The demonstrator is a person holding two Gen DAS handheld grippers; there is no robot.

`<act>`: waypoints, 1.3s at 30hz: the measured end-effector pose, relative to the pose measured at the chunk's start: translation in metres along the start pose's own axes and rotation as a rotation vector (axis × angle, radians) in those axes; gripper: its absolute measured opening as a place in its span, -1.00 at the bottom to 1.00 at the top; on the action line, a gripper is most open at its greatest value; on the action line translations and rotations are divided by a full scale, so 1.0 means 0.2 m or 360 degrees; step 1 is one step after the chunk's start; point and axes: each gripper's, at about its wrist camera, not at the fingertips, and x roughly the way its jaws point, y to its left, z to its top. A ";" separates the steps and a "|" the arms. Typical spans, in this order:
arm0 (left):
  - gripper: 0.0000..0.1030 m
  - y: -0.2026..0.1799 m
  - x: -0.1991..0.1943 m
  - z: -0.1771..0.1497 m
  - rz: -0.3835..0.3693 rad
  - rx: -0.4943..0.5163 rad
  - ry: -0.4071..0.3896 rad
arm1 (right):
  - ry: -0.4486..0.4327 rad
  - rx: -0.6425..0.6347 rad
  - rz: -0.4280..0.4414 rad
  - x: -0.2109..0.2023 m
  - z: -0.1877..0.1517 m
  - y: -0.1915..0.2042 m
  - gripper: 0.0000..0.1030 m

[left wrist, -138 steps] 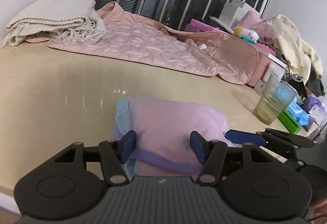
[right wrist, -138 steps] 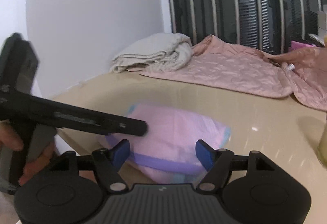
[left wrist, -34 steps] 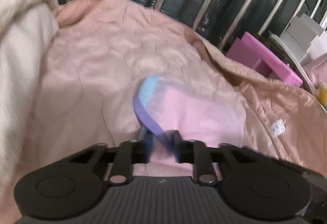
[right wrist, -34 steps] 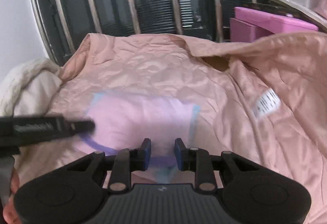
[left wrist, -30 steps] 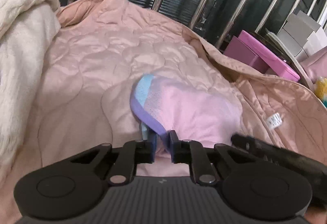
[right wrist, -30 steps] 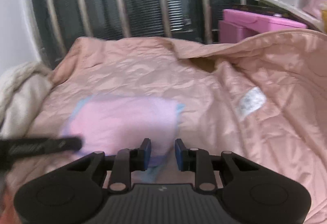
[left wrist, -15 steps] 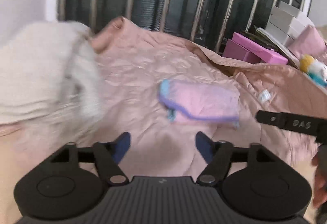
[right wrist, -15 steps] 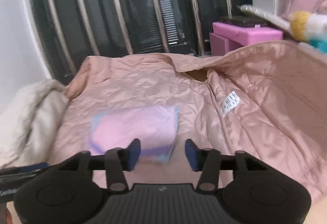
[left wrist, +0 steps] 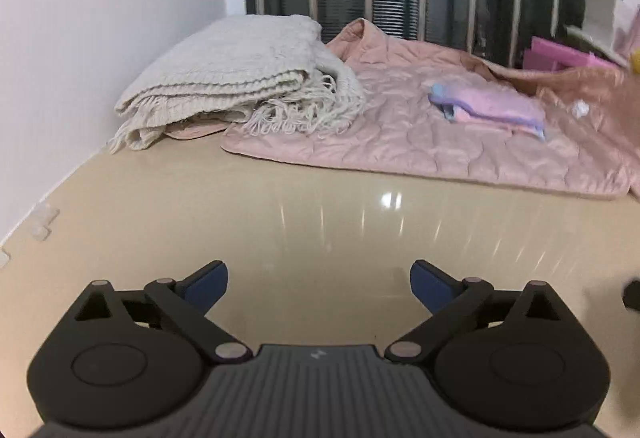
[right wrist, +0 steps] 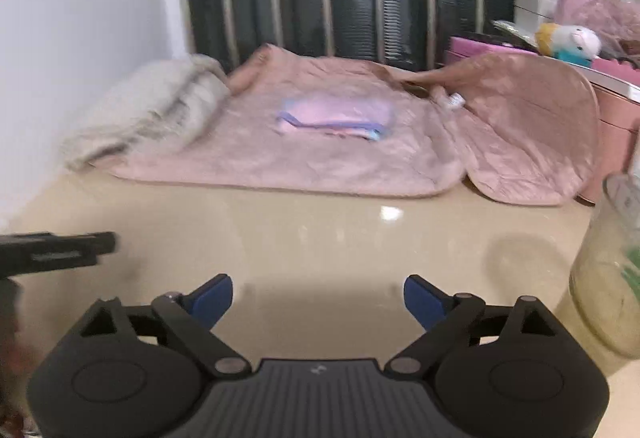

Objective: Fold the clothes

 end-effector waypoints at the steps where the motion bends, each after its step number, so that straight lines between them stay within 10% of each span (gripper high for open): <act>1: 0.99 -0.01 0.00 -0.01 -0.0003 0.0020 -0.0005 | -0.0004 0.0008 -0.0005 0.02 -0.01 0.01 0.80; 39: 0.99 -0.10 -0.02 -0.09 -0.0235 0.0100 0.0015 | 0.0057 -0.0118 0.0031 0.17 -0.01 0.09 1.00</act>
